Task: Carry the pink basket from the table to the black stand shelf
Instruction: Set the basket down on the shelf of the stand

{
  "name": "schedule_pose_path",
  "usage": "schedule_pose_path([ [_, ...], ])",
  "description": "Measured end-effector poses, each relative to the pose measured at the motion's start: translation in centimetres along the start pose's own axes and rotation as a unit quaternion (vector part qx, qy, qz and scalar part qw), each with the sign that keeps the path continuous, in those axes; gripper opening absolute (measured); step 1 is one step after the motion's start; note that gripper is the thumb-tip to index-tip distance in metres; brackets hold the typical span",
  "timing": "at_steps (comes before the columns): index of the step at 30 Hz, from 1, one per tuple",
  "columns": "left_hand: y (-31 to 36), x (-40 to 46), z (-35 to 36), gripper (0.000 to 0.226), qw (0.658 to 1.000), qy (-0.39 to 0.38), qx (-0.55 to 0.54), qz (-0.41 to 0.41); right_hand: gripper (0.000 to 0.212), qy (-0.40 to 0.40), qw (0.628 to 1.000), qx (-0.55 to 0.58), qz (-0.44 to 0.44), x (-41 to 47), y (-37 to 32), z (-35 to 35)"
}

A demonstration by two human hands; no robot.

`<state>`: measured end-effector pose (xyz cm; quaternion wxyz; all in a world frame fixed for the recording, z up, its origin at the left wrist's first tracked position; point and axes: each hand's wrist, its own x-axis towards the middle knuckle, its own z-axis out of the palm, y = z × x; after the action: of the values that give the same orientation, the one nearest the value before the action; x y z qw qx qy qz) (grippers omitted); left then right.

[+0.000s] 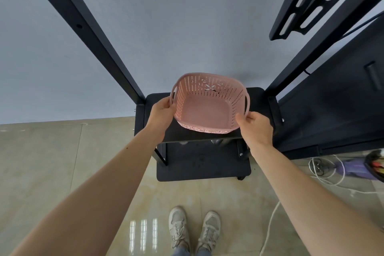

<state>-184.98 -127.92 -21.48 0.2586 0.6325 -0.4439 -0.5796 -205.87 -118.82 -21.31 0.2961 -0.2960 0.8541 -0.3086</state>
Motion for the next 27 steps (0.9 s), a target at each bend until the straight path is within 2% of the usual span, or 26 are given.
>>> schedule_pose_path([
  [7, -0.2, -0.3, -0.4, 0.022, 1.000, 0.002, -0.008, -0.015, 0.033, 0.027, 1.000, 0.000, -0.009, -0.6, 0.3, 0.1],
  [19, -1.1, -0.7, 0.1, 0.023, 0.997, 0.038, -0.038, -0.052, 0.022, 0.019, 1.000, -0.010, -0.007, 0.6, -0.6, 0.3],
  [27, -1.6, -1.8, 0.0, 0.022, 0.995, 0.047, -0.055, -0.062, 0.022, 0.008, 1.000, -0.022, -0.008, 1.0, -1.0, 0.2],
])
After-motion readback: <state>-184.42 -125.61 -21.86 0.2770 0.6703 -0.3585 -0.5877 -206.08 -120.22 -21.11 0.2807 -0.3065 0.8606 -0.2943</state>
